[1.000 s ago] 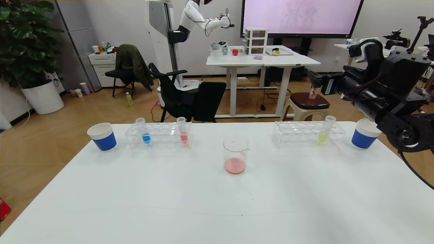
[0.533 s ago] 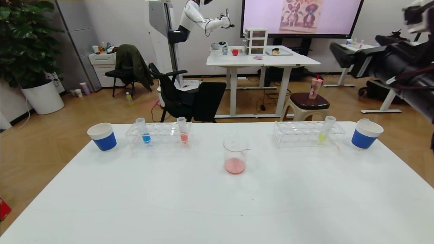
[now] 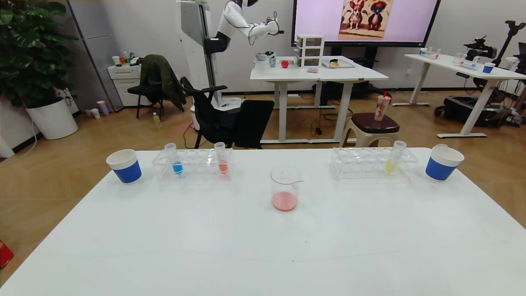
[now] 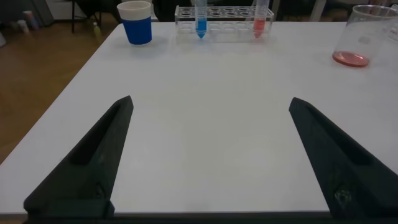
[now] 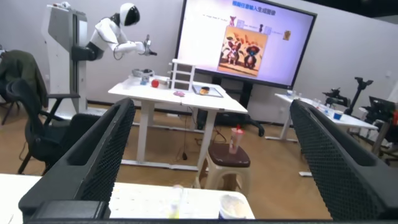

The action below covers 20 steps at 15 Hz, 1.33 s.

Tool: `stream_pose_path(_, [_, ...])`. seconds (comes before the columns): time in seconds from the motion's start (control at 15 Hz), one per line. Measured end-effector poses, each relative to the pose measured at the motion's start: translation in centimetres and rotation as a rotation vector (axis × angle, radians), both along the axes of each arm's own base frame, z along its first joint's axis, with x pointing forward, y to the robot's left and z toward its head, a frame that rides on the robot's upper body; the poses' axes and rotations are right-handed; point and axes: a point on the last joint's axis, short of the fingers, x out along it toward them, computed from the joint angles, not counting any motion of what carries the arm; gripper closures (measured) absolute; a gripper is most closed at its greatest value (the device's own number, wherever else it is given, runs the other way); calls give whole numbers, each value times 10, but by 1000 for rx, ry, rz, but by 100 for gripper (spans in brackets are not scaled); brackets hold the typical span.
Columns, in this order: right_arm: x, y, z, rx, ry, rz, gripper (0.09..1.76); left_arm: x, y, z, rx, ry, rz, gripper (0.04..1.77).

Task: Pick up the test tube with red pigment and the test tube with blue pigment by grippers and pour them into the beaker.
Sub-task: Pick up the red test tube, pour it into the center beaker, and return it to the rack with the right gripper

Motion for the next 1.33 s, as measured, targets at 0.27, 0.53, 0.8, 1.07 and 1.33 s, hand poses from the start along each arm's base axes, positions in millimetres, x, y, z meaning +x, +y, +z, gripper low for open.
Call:
stream_pose_path(0.27, [-77,-6,-33,-5,59,-32,11,0,0,0,0,0,0,6])
stream_pose_path(0.53, [-136,-8,-77,-12,165,-44,11,0,0,0,0,0,0,6])
stream_pose_path(0.8, [-171,-7,-124,-13,203,-47,11,0,0,0,0,0,0,6])
stream_pose_path(1.07, [-158,-6,-160,-11,139,-13,11,0,0,0,0,0,0,6])
stream_pose_path(1.33, [-135,-5,-213,-24,295,49,11,0,0,0,0,0,0,6])
